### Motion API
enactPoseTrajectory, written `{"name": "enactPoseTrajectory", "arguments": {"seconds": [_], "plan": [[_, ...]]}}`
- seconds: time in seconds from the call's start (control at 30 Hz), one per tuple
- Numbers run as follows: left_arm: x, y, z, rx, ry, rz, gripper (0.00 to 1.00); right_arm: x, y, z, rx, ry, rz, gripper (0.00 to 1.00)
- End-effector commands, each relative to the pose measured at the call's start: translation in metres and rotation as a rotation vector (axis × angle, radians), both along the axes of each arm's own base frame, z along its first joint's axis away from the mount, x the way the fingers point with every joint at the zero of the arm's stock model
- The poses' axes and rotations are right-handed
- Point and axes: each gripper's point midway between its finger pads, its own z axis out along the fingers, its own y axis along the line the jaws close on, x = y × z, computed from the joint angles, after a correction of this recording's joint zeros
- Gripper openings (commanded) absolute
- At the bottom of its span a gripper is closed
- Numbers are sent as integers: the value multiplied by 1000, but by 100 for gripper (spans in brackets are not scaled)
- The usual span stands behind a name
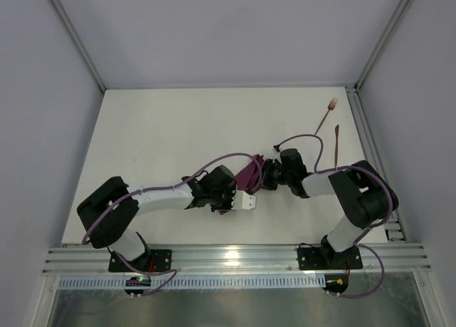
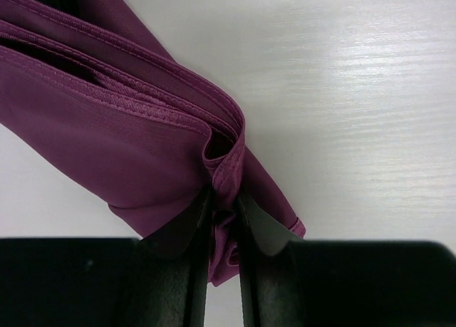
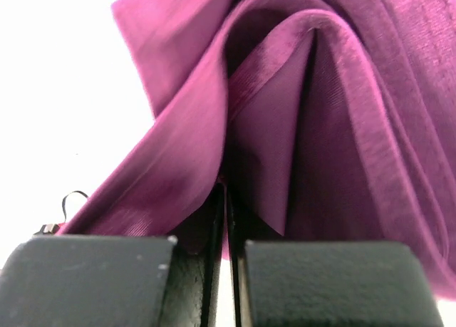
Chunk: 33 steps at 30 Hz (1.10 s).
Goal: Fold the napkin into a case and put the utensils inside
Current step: Fold the 2/3-rectangle-folded napkin at the center of the board, then pick up the 2/3-rectangle-folded napkin at the center of the board.
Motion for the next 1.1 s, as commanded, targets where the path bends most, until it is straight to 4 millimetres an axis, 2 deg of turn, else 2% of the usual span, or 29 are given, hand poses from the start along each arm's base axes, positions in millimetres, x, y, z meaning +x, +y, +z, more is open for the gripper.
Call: {"name": "enactPoseTrajectory", "arguments": {"seconds": [0.0, 0.07, 0.2, 0.33, 0.43, 0.5, 0.57, 0.63, 0.67, 0.7, 0.73, 0.77, 0.83, 0.87, 1.07], "plan": [[4, 9, -8, 90, -6, -11, 20, 9, -8, 14, -32, -57, -15, 9], [6, 14, -13, 135, -6, -2, 19, 11, -12, 20, -22, -65, -24, 11], [5, 14, -17, 148, 14, 0, 18, 13, -36, 25, -53, -76, -65, 11], [2, 14, -16, 148, 23, -18, 18, 17, -57, 40, -96, -123, -81, 20], [0, 14, -16, 155, 32, -38, 18, 22, -70, 55, -136, -162, -88, 28], [0, 15, -17, 159, 33, -39, 18, 26, -74, 63, -177, -188, -75, 37], [0, 16, -18, 165, 29, -47, 18, 40, -77, 81, -206, -246, -79, 46], [0, 16, -19, 167, 26, -48, 18, 43, -82, 82, -262, -250, -64, 51], [0, 16, -19, 171, 26, -48, 19, 56, -84, 95, -284, -286, -80, 54], [1, 16, -20, 174, 24, -49, 18, 59, -86, 96, -313, -295, -66, 62], [1, 16, -20, 176, 20, -52, 18, 65, -86, 94, -334, -287, -58, 65], [1, 17, -21, 181, 20, -52, 18, 78, -84, 108, -353, -324, -62, 66], [0, 16, -22, 186, 21, -57, 18, 86, -80, 106, -409, -326, -18, 67], [0, 15, -22, 186, 21, -57, 19, 94, -65, 107, -426, -337, 22, 67], [3, 13, -21, 180, 18, -42, 18, 111, -42, 77, -534, -290, 83, 68]]}}
